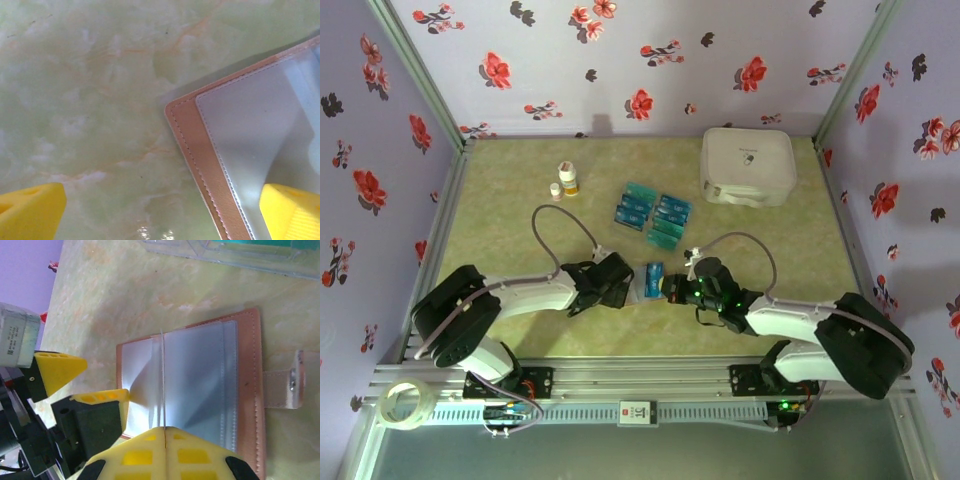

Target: Put the credit cards into the card holder

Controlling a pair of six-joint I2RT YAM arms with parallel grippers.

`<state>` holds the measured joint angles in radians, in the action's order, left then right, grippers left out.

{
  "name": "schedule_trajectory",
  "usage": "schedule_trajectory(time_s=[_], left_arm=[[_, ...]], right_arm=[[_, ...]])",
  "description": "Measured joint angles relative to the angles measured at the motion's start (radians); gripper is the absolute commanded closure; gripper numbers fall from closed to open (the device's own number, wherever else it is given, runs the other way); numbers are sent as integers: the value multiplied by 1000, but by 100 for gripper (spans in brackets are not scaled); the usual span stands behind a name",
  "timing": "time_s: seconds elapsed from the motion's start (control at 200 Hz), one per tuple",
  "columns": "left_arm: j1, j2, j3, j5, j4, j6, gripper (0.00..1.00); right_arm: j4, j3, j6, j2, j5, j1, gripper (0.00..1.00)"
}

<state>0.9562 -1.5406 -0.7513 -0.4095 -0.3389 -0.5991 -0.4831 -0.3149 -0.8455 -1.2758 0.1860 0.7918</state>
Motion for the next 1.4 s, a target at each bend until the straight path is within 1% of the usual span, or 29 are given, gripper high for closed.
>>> schedule_trajectory(time_s=[0.315, 0.64, 0.995, 1.4], left_arm=[[-13, 14, 12, -6, -6, 7, 0], [-14, 22, 21, -10, -6, 7, 0], [-14, 24, 27, -10, 1, 6, 0], [-14, 26, 29, -10, 2, 6, 0]], right_arm=[[-116, -25, 0, -117, 33, 0, 100], [-188, -53, -2, -178, 69, 0, 100], [-204, -74, 8, -243, 103, 0, 100], [-220, -74, 23, -278, 125, -17, 100]])
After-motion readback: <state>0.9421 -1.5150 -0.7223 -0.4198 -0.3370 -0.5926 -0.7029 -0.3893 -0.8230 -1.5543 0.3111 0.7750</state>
